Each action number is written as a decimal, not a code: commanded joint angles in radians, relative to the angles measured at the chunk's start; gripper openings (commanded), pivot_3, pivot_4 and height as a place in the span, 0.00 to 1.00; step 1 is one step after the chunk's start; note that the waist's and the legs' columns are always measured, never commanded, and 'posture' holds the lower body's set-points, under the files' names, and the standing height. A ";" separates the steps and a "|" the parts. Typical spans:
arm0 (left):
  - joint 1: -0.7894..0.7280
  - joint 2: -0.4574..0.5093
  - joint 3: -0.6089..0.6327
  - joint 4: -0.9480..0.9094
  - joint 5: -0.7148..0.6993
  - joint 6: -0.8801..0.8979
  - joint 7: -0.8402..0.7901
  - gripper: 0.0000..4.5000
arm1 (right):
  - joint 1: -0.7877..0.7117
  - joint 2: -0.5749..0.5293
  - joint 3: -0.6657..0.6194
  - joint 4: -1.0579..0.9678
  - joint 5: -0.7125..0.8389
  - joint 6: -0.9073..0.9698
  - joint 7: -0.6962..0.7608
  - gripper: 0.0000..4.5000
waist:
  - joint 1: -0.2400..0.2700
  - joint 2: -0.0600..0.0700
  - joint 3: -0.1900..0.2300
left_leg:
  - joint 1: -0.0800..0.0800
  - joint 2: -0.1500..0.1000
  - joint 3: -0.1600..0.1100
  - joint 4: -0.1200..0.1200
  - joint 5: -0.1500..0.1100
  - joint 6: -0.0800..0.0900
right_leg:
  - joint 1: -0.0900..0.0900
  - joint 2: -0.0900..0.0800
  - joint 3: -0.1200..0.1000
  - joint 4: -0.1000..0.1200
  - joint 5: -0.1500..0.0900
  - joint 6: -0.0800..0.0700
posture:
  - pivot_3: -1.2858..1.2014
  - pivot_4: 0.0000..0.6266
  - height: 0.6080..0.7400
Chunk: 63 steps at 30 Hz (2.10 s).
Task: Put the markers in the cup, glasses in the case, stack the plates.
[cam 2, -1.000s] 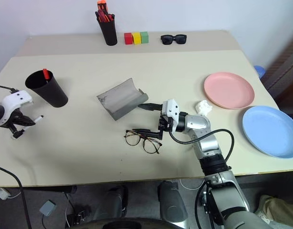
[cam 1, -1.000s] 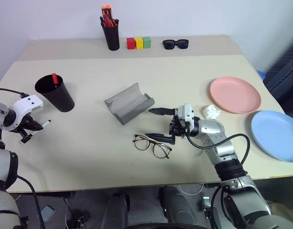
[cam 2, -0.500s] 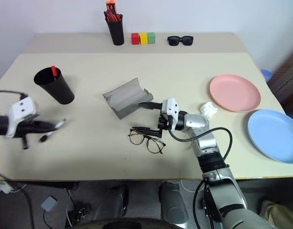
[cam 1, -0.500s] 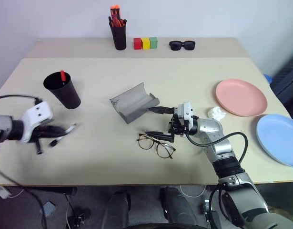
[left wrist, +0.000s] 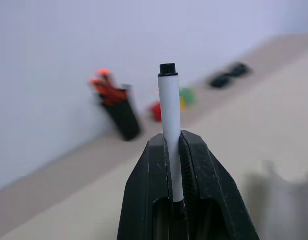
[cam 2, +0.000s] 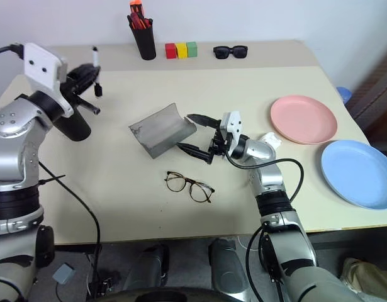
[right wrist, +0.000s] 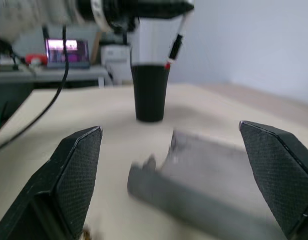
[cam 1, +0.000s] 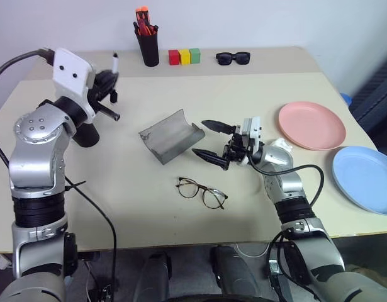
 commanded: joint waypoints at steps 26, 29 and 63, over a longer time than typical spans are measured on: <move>0.117 -0.081 0.088 0.068 0.164 -0.176 0.454 0.02 | -0.047 0.041 -0.030 0.002 0.044 -0.013 0.049 1.00 | 0.001 0.000 0.000 | 0.000 0.000 0.000 0.000 0.000 0.000 | 0.000 0.000 0.000 0.000 0.000 0.000 | 0.52 0.24 1.00; 0.132 -0.098 0.092 0.079 0.157 -0.174 0.457 0.02 | -0.046 0.040 -0.030 0.002 0.042 -0.014 0.047 1.00 | 0.001 0.000 0.000 | 0.000 0.000 0.000 0.000 0.000 0.000 | 0.000 0.000 0.000 0.000 0.000 0.000 | 0.52 0.24 1.00; -0.068 0.159 -0.459 -0.002 -0.159 0.340 -0.308 0.90 | 0.283 -0.228 -0.090 -0.424 0.081 0.257 -0.094 1.00 | -0.001 0.000 0.000 | 0.000 0.000 0.000 -0.002 0.000 0.000 | 0.001 0.001 0.000 -0.002 0.000 0.000 | 0.52 0.24 1.00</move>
